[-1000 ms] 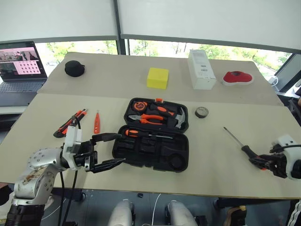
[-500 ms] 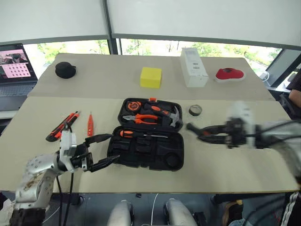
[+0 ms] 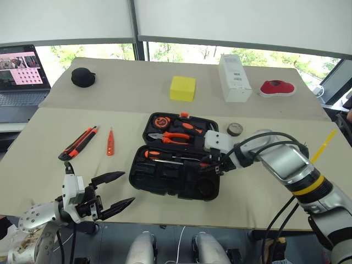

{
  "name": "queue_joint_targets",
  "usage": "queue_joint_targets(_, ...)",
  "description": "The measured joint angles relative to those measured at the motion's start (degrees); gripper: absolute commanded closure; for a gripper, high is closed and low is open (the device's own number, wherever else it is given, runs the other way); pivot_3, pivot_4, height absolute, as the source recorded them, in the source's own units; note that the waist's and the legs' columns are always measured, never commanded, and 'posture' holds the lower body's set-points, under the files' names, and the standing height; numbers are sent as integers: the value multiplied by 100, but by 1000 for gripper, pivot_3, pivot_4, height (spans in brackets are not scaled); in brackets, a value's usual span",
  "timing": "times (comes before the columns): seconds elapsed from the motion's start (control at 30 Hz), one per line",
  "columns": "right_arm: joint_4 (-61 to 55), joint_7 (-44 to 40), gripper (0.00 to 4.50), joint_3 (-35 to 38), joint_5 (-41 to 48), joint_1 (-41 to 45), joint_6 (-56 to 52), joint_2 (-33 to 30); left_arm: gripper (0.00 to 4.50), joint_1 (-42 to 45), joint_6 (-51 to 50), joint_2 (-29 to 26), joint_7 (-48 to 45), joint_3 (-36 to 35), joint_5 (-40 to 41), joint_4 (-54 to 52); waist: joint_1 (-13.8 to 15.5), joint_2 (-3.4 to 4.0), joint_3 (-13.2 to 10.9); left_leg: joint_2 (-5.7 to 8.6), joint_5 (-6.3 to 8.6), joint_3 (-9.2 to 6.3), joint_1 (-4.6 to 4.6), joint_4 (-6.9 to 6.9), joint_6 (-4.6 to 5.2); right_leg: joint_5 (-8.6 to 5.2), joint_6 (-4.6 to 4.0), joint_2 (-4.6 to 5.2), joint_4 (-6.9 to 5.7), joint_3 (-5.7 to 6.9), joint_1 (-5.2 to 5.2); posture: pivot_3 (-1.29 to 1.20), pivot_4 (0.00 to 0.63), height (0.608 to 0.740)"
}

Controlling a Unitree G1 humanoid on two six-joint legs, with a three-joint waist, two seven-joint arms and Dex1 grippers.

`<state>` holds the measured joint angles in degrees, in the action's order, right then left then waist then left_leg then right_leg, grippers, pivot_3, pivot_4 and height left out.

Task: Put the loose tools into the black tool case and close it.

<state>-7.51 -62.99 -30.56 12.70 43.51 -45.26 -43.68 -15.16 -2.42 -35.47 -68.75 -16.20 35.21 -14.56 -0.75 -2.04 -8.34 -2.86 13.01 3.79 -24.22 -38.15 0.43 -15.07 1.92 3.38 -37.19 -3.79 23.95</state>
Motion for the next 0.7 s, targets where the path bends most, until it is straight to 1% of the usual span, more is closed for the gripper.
queue_joint_targets(0.07, 249, -78, 3476, -61, -130, 38, 41, 15, 0, -28, -9, 1, 52, 0, 34, -82, 0, 0, 0, 0, 0, 1, -3, -3, 0, 0, 0, 0, 0, 0, 2, 0, 150, 740)
queue_joint_targets(0.23, 382, -315, 3476, -156, -304, 183, 114, 79, 0, -2, -10, 48, 158, 10, 61, -97, -4, 2, 0, -1, 0, 4, -2, -3, 0, 1, 0, -2, -3, -1, 4, 0, 150, 740)
queue_joint_targets(0.3, 440, -415, 2473, -220, -355, 273, 113, 89, 0, 19, -7, 59, 190, 20, 60, -97, -5, 2, 0, 0, 0, 4, -2, -4, 0, 1, 0, -2, -3, -1, 4, 0, 150, 740)
queue_joint_targets(0.33, 475, -437, 2244, -213, -367, 287, 113, 124, 0, 43, -6, 67, 202, 29, 58, -97, -5, 2, 0, -1, 0, 3, -2, -4, 0, 1, 0, -2, -3, -1, 4, 0, 150, 740)
queue_joint_targets(0.4, 509, -438, 1533, -161, -361, 312, 101, 228, 0, 72, -3, 99, 249, 40, 53, -97, -5, 2, 0, -1, 0, 3, -4, -4, 0, 1, 0, -2, -4, -1, 5, 0, 150, 740)
queue_joint_targets(0.47, 525, -544, 960, 44, -219, 337, 55, 266, 0, 83, -1, 113, 303, 46, 47, -97, -16, 2, -1, -2, 0, 4, -6, -4, 0, 1, 0, -3, -5, -2, 9, 0, 150, 740)
queue_joint_targets(0.57, 319, -1030, 960, 504, 444, 393, -285, 222, 0, 93, 5, 97, 289, 55, -15, -94, -24, 3, -2, -4, 0, 2, -9, -3, 0, 1, 0, -6, -8, -2, 12, 0, 150, 740)
queue_joint_targets(0.67, 211, -1318, 960, 817, 672, 525, -255, 46, 0, 103, 10, 74, 271, 54, -45, -48, -11, 3, -2, -3, 0, 2, -5, -4, 0, 1, 0, -4, -6, -2, 8, 0, 150, 740)
queue_joint_targets(0.7, 238, -1325, 1217, 902, 664, 525, -168, 23, 0, 106, 14, 73, 271, 51, -51, -20, -11, 1, -1, -3, 0, 2, -4, -4, 0, 1, 0, -4, -5, -1, 6, 0, 150, 740)
